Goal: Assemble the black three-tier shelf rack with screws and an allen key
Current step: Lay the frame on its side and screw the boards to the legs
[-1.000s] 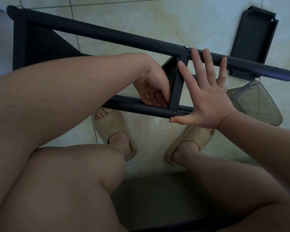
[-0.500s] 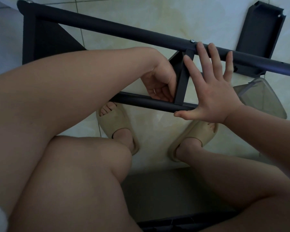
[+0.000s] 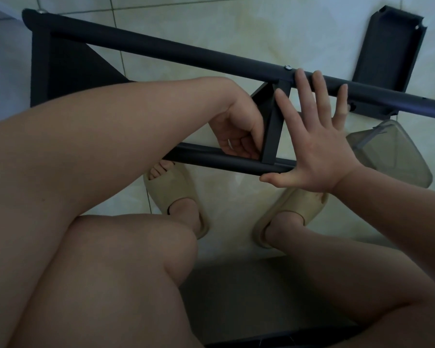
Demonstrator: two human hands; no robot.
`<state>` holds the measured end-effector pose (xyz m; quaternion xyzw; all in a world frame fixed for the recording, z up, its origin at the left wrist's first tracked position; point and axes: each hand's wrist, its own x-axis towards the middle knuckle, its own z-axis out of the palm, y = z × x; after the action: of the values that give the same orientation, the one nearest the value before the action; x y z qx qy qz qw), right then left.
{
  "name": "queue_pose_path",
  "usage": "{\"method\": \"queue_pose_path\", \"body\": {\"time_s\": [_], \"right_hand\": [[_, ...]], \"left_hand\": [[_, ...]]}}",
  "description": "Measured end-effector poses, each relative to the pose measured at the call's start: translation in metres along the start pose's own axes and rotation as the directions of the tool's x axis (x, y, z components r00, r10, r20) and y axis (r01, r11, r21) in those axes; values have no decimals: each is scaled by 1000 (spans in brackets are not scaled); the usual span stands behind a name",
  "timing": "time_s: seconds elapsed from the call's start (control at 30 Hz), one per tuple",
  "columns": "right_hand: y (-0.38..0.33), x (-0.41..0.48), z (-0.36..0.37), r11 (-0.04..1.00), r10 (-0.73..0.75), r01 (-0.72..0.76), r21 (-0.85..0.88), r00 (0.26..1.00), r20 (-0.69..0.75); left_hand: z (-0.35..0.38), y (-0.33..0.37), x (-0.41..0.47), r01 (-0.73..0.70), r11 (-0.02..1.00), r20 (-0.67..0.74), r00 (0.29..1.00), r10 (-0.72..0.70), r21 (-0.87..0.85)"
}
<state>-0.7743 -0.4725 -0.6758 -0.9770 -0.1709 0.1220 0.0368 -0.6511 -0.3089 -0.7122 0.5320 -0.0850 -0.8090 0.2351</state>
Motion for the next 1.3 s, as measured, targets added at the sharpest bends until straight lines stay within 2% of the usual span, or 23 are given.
{"method": "queue_pose_path", "body": {"time_s": [0.57, 0.77, 0.9, 1.3], "right_hand": [[0, 0, 0, 1000, -1, 1, -8, 1000, 2], [0, 0, 1, 1000, -2, 2, -8, 1000, -1], [0, 1, 1, 1000, -2, 2, -9, 1000, -1], [0, 1, 2, 1000, -7, 7, -12, 1000, 0]], "left_hand": [[4, -3, 1, -70, 984, -16, 998, 69, -164], [1, -2, -1, -5, 999, -24, 1000, 3, -48], [3, 1, 2, 3, 998, -68, 998, -8, -60], [4, 3, 0, -44, 995, -68, 997, 38, -91]]}}
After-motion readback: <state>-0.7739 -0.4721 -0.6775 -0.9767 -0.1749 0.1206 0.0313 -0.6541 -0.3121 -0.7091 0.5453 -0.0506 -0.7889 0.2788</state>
